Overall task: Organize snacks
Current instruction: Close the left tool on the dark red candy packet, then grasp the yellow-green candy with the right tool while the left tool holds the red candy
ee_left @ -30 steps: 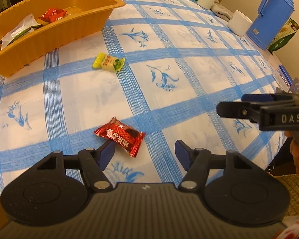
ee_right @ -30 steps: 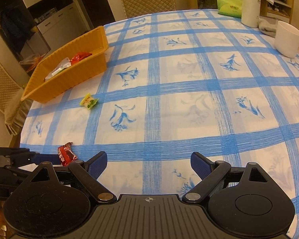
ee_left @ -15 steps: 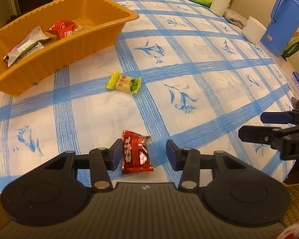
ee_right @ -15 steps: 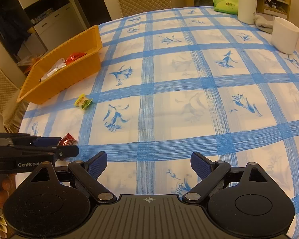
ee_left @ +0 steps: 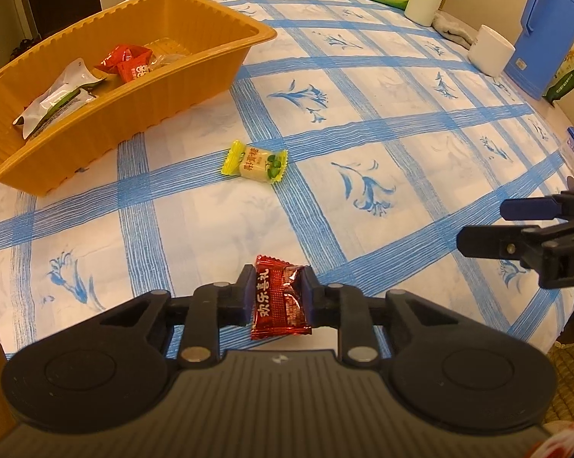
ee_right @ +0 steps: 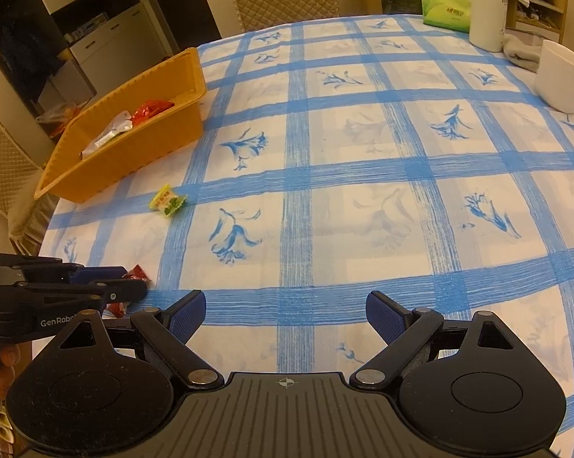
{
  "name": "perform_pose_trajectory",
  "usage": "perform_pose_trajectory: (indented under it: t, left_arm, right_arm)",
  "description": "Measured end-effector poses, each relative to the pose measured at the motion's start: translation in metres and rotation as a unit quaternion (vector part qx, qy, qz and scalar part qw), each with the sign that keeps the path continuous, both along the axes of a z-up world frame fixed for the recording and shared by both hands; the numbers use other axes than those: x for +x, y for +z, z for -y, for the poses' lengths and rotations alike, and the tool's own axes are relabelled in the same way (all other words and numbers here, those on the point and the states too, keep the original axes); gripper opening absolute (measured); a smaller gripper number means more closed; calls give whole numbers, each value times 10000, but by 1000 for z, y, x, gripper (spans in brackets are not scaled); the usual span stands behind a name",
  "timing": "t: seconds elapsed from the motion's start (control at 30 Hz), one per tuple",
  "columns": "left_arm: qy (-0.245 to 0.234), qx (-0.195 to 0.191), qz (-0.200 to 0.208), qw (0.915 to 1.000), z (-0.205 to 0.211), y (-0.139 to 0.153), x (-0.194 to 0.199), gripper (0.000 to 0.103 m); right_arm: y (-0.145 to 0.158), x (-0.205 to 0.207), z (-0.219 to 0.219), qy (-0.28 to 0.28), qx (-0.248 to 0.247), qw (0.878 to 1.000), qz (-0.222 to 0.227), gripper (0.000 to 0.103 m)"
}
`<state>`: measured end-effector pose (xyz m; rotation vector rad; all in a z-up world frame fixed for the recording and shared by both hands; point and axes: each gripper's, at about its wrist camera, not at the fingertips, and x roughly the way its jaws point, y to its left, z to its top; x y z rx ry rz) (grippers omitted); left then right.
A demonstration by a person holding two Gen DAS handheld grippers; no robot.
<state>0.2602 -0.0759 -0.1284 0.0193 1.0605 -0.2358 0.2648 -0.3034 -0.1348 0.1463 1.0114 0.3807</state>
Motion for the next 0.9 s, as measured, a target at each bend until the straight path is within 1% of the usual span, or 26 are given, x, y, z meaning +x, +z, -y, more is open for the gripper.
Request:
perform_pose_trajectory:
  t: [0.2,0.33,0.47,0.67,0.73,0.8,0.9]
  left_arm:
    - [169,16,-12,9999,-16,3,0,22]
    - [386,40,22,9992,-34,7,-1,22]
    - [657,79,42,9978,-55,12,-3,22]
    - [1035,143,108,9945,-85,19,-8,22]
    - [1153,158,116,9931,-94,21,-10,22]
    - [1265,174,118,9917,-103,22,-12,22]
    - [1418,171,114,9897,-114,24,-16,22]
  right_arm:
    - [-2,7,-12,158,-19,9999,48,90]
    - [-3,15,-23,413,-23,9990,159,90]
    - [0,23,-40,889,-18,9948,490,90]
    - [-2,38,-73,1702,-111,9803,997,90]
    - [-3,45,-84,1946,-163,9741,1138,85]
    - [-7,52,-95,2192,-235,9686,1148,74]
    - [-14,62,-110,2433,-346,9624,1158,67]
